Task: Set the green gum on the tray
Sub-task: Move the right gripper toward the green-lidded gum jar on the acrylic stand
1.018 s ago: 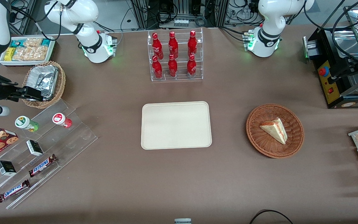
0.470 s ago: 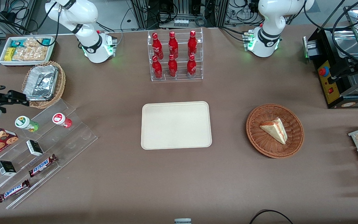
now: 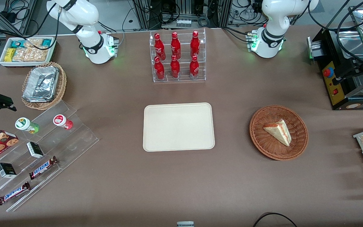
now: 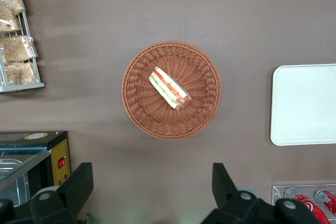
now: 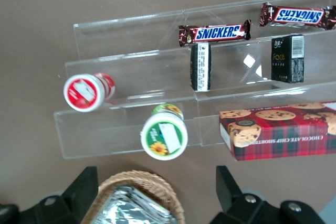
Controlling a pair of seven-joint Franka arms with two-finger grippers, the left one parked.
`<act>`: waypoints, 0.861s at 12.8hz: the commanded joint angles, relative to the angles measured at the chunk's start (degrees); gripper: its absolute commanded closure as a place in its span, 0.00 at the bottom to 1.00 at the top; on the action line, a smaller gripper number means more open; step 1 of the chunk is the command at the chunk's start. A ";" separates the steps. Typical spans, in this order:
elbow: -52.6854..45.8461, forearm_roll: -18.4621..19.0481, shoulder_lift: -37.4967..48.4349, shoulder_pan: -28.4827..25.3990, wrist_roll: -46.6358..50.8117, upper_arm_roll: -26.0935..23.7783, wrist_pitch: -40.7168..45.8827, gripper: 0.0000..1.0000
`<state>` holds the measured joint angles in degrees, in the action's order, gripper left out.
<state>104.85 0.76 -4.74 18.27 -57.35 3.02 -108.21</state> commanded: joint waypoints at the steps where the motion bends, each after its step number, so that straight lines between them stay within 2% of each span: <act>1: 0.09 0.21 -1.85 1.24 -5.13 -0.39 -2.44 0.00; 6: 0.27 -0.32 -3.34 1.07 -5.14 -0.48 -2.97 0.00; 11: 3.34 -0.32 -3.78 1.07 -5.14 -0.48 -7.53 0.00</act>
<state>106.10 0.75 -8.85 19.13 -61.48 2.59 -112.98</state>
